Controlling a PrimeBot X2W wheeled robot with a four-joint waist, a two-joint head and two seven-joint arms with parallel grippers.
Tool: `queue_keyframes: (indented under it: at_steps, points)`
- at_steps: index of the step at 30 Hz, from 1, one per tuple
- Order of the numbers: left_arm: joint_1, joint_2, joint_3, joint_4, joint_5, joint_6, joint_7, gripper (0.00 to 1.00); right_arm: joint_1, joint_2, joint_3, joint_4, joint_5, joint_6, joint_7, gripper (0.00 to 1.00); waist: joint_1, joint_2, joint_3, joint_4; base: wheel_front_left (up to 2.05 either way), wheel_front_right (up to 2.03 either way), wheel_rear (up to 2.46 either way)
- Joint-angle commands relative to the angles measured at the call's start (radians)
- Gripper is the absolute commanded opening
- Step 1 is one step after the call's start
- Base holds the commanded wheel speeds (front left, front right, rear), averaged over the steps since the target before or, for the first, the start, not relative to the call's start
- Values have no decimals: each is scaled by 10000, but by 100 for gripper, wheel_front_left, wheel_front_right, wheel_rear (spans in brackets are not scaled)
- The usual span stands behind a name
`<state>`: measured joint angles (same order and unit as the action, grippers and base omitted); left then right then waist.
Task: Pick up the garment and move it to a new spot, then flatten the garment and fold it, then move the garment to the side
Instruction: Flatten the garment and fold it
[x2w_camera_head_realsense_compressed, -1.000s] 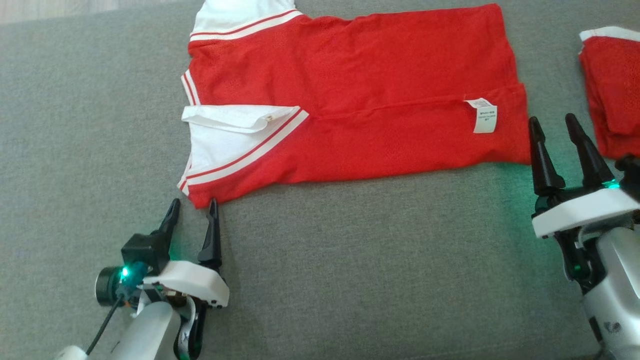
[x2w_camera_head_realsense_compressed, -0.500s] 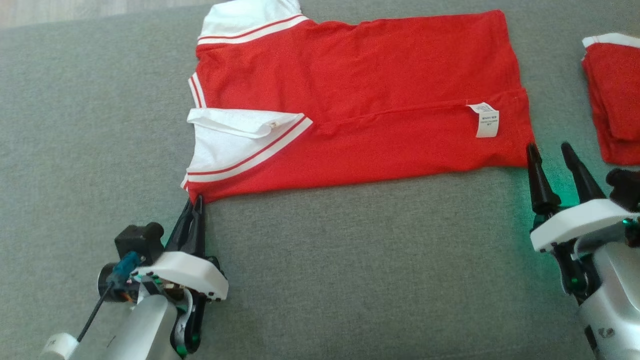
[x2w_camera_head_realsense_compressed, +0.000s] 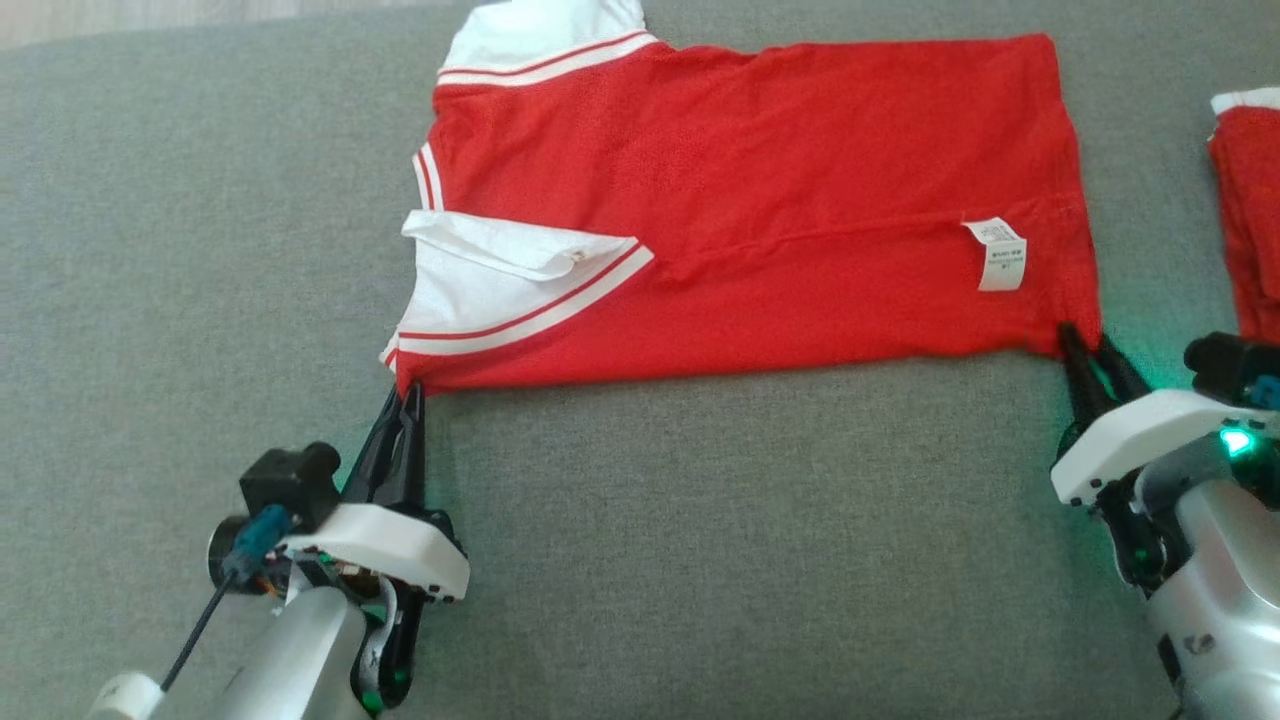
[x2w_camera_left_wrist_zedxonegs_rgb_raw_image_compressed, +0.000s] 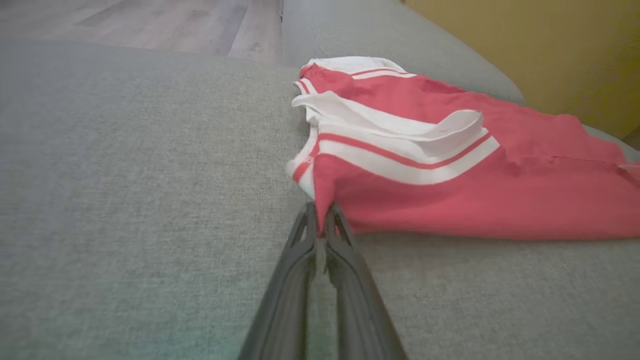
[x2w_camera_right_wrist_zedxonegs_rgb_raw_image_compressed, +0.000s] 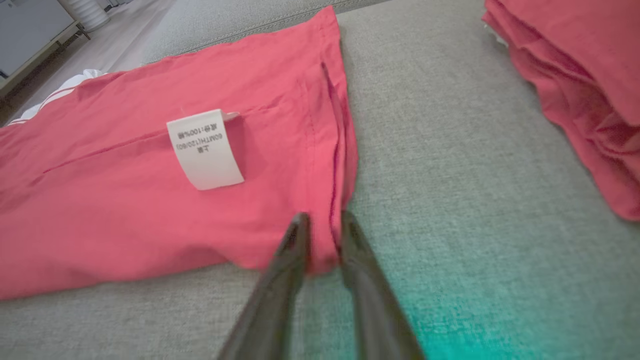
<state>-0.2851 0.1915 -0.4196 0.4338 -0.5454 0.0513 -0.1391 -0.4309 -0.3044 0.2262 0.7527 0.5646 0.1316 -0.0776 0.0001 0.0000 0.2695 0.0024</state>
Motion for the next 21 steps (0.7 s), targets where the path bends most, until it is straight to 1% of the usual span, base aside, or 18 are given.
queue_keyframes:
  at_steps: [1, 5, 11, 21]
  points:
    - [-123, 248, 346, -269, 69, -34, -166, 0, -3, -137, 213, -139, 70, -9, -6, 0, -1, 0, -80, 48, 0, 0, 0]
    - [145, 294, 360, -333, 48, 18, -348, 0, 285, -230, 232, -92, 239, -9, -151, 0, -1, 0, -382, 65, 0, 0, 0]
    - [984, 526, 411, -739, 2, 198, -481, 0, 936, -474, 285, -286, 461, -9, -357, 0, -1, 0, -947, 21, 0, 0, 0]
    - [2815, 718, 263, -1834, -121, 607, -415, 0, 2551, -1087, 50, -1159, 806, -9, -340, 0, -1, 0, -1929, 208, 0, 0, 0]
